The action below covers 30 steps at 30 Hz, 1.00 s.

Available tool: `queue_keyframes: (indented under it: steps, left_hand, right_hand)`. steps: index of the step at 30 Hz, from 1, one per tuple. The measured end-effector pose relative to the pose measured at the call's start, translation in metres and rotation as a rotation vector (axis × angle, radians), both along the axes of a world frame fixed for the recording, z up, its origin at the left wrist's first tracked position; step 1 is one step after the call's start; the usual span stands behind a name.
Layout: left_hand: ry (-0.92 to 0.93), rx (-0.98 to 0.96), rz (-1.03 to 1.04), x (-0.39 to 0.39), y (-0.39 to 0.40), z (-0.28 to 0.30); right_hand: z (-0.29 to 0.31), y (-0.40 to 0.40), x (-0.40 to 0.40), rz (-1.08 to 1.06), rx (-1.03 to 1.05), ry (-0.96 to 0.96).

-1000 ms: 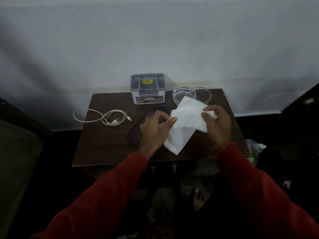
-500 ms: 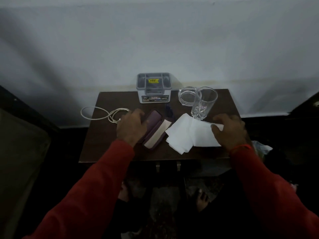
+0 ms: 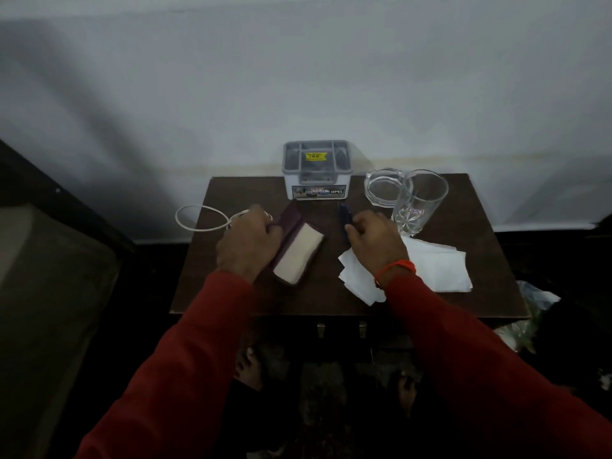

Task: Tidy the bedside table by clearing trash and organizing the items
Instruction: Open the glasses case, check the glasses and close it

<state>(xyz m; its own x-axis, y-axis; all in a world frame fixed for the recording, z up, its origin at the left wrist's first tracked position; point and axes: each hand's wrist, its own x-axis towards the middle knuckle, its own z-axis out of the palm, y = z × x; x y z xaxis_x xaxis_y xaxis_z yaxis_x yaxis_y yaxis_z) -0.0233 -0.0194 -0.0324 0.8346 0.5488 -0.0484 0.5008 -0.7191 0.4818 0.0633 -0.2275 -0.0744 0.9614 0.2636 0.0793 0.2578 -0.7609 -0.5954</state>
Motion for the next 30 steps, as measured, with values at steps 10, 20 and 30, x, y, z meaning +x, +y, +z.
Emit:
queue_keyframes:
  steps: [10, 20, 30]
  left_hand:
    - [-0.496, -0.955, 0.389, -0.042, -0.010, 0.013]
    - [-0.513, -1.480, 0.447, -0.014, -0.047, 0.007]
    - [-0.481, -1.529, 0.299, -0.006, -0.068, -0.002]
  right_hand:
    - [0.020, 0.007, 0.006, -0.106, 0.102, -0.103]
    - [0.075, 0.009, -0.037, -0.098, 0.769, 0.082]
    - [0.040, 0.028, -0.050, -0.284, 0.376, 0.134]
